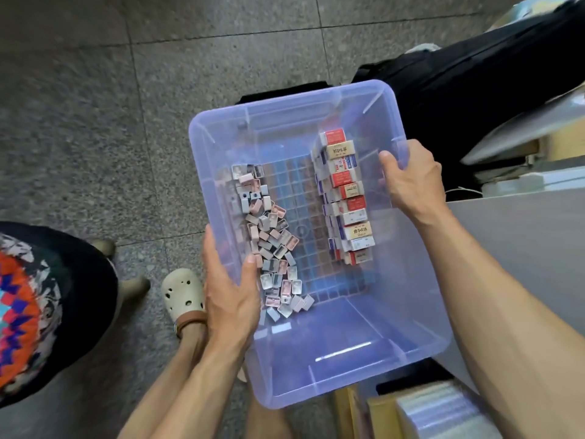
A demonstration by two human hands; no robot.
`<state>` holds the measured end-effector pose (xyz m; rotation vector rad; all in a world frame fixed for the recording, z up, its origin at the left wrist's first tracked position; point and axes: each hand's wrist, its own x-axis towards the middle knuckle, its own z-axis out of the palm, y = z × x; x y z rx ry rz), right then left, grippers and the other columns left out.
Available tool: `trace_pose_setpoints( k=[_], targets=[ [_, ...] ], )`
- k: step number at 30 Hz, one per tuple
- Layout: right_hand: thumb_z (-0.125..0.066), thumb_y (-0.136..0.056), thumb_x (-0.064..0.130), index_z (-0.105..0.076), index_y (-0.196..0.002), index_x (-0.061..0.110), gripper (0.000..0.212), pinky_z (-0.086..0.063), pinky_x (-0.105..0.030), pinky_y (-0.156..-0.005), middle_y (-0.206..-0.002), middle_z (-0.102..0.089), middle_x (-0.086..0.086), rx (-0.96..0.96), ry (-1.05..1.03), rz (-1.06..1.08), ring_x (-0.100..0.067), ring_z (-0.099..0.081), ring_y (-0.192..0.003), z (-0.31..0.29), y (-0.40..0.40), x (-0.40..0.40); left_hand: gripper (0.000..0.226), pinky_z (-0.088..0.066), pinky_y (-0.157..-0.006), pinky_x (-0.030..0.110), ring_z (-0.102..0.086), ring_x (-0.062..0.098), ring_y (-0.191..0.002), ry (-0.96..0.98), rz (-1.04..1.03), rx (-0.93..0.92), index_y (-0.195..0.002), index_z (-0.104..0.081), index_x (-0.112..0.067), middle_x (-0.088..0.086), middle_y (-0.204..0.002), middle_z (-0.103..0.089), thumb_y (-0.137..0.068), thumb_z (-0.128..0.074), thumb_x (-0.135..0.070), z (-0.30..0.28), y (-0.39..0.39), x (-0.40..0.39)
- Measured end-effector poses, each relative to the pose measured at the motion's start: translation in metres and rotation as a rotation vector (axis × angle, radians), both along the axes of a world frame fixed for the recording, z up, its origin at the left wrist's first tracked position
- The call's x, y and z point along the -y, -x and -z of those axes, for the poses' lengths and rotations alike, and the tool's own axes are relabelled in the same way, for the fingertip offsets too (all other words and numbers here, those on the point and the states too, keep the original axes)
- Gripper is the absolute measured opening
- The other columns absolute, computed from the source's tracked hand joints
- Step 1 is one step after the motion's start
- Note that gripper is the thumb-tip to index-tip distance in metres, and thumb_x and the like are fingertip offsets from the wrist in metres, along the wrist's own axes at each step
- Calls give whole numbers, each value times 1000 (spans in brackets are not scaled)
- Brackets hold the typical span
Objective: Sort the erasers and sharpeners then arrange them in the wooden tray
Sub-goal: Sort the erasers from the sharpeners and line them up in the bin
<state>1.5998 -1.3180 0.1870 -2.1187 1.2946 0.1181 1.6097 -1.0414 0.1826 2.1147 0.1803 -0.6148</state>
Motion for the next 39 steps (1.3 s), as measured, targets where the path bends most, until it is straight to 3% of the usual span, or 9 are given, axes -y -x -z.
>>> trace_pose_setpoints(
  k=[8,11,16,20,25,29,31,34,39],
  targets=[
    [-46,-88,55,-60,-110,24,40,-53,-45,-90,-103,-72,-6,-16,41,-1,-32,-66,-97,-4,-4,-4,73,-26,-119,45,-30,7,-144,77,12,-30,-153,-12,-38,-12,-158,-29,-98,-54,-16,6,-3,-12],
    [-47,-92,50,-60,-106,23,33,-53,-42,-89,-102,-72,-7,-24,41,-20,-31,-65,-98,-11,-11,-14,71,-32,-116,49,-34,12,-143,80,-8,-16,-152,-14,-40,-12,-157,-30,-94,-53,-28,1,-7,-26],
    [-49,-99,42,-61,-107,18,28,-37,-32,-78,-110,-68,-12,-48,73,-96,-32,-56,-99,-39,-42,-38,70,-35,-114,49,-38,12,-140,108,-57,-11,-151,-17,-41,-11,-156,-33,-92,-53,-33,-24,-30,-55],
    [-50,-99,41,-59,-100,16,27,-39,-36,-78,-109,-66,-15,-51,100,-142,-38,-57,-103,-68,-83,-67,70,-38,-113,47,-42,8,-137,133,-80,-24,-154,-15,-34,-9,-152,-39,-98,-53,-16,-48,-63,-82],
    [-51,-97,42,-62,-110,8,38,-43,-42,-88,-113,-66,-21,-50,114,-158,-42,-57,-106,-97,-149,-111,71,-38,-104,28,-48,-23,-107,169,-107,-52,-155,-12,-34,-55,-119,-39,-99,-50,-11,-78,-123,-122],
    [-51,-100,38,-59,-126,6,43,-41,-40,-93,-126,-61,-24,-31,123,-185,-43,-53,-117,-118,-208,-151,69,-38,-92,13,-43,-32,-95,184,-152,-14,-152,-12,-42,-19,-134,-49,-100,-50,-15,-97,-173,-160],
    [-52,-100,37,-59,-126,5,42,-41,-40,-94,-126,-61,-23,-3,122,-221,-42,-53,-118,-126,-237,-168,70,-38,-81,1,-46,-31,-94,176,-191,5,-152,-14,-40,-17,-132,-52,-99,-51,-13,-100,-195,-177],
    [-51,-100,36,-59,-124,4,41,-41,-40,-93,-125,-62,-23,25,124,-279,-42,-54,-116,-136,-283,-192,69,-40,-86,6,-48,-25,-101,181,-271,42,-154,-17,-34,-21,-127,-53,-99,-51,-11,-106,-222,-198],
    [-52,-100,39,-60,-125,7,41,-43,-39,-94,-125,-62,-21,66,118,-390,-40,-55,-117,-143,-364,-228,68,-44,-90,7,-55,-13,-109,168,-400,70,-154,-16,-30,-5,-134,-57,-99,-51,-9,-106,-267,-224]
  ],
)
